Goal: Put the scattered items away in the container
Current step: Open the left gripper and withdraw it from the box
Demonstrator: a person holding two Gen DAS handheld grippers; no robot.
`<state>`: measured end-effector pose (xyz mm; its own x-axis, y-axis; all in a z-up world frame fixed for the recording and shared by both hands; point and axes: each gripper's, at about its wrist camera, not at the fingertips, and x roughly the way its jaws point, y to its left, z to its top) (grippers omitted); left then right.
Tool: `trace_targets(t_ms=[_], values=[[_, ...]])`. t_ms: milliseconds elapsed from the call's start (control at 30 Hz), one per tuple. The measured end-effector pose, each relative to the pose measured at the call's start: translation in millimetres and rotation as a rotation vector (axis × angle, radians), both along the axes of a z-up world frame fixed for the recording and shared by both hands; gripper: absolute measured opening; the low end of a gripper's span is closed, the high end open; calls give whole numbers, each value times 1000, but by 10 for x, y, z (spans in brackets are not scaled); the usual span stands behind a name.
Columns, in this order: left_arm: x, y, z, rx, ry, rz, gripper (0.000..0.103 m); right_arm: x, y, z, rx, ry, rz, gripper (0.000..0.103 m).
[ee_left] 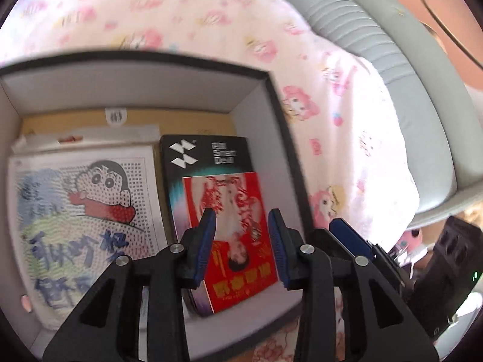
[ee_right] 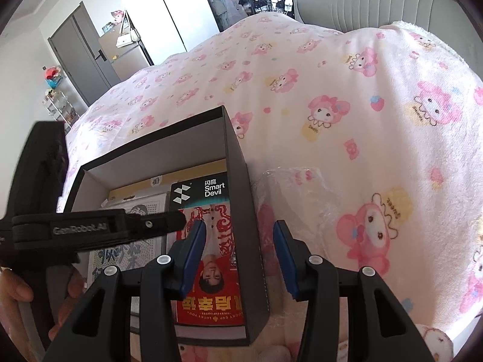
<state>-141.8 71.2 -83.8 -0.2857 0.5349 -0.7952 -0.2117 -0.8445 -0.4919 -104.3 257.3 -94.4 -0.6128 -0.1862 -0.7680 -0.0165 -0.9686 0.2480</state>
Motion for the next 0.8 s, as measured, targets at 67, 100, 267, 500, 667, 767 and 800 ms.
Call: trace_targets(t_ms=[67,100,267,500,667,767,800], values=[[238,25,226,-63,95,-19,43,126,-6,79,28,6,-7,48],[351,32,321,-94,137,-29,44,190,-12,121,38,11,-12,48],[551,126,650,-95,237,-60,43,487,-47,377,30,50,-16,48],[1038,-14,717,-128,267,-61,45,910,-437,611,45,89,87,48],[1182,-241,535,-219,288,7,44,1052,-938,588,112,103,201,48],[1232,-613,489,-214,263,71,43,1048,-1173,529,87,84,262,48],[1276,-759,495,-213,262,98,43,1042,-1268,510,73,76,288,48]])
